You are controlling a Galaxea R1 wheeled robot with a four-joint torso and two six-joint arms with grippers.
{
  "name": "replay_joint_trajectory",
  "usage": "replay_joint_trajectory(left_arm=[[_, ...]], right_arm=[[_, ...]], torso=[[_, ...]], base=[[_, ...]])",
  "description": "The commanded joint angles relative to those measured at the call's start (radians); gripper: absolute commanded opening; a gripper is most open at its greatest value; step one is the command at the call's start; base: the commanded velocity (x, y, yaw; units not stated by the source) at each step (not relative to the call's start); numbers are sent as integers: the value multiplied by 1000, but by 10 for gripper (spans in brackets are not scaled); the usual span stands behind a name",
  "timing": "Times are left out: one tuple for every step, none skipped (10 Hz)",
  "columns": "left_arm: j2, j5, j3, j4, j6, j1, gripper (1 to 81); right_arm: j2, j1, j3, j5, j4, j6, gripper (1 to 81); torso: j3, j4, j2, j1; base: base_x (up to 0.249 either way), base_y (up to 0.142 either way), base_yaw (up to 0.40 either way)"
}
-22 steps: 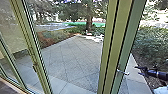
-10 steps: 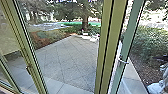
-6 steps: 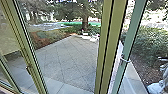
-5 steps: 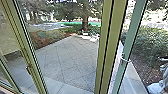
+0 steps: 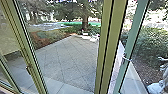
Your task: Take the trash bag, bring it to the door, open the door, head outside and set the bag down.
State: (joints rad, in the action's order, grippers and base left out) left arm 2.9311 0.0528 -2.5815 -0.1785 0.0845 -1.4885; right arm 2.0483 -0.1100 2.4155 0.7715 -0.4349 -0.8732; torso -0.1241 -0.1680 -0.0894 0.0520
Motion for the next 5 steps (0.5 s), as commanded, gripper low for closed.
replay_joint_trajectory(left_arm=[[5,62,4,10,8,41,10],[8,62,4,10,8,41,10],[10,62,4,10,11,41,10],[11,62,4,10,17,43,10],[14,62,4,10,21,44,10]], right_arm=[[31,-208,39,2,159,0,811],[38,-214,43,0,237,0,811],[46,-214,46,0,317,0,811],[51,-211,49,-1,389,2,811],[49,-204,55,-11,413,2,811]], torso=[[0,0,0,0],[0,0,0,0],[0,0,0,0],[0,0,0,0],[0,-29,0,0]], base=[[0,0,0],[0,0,0],[0,0,0],[0,0,0],[0,0,0]])
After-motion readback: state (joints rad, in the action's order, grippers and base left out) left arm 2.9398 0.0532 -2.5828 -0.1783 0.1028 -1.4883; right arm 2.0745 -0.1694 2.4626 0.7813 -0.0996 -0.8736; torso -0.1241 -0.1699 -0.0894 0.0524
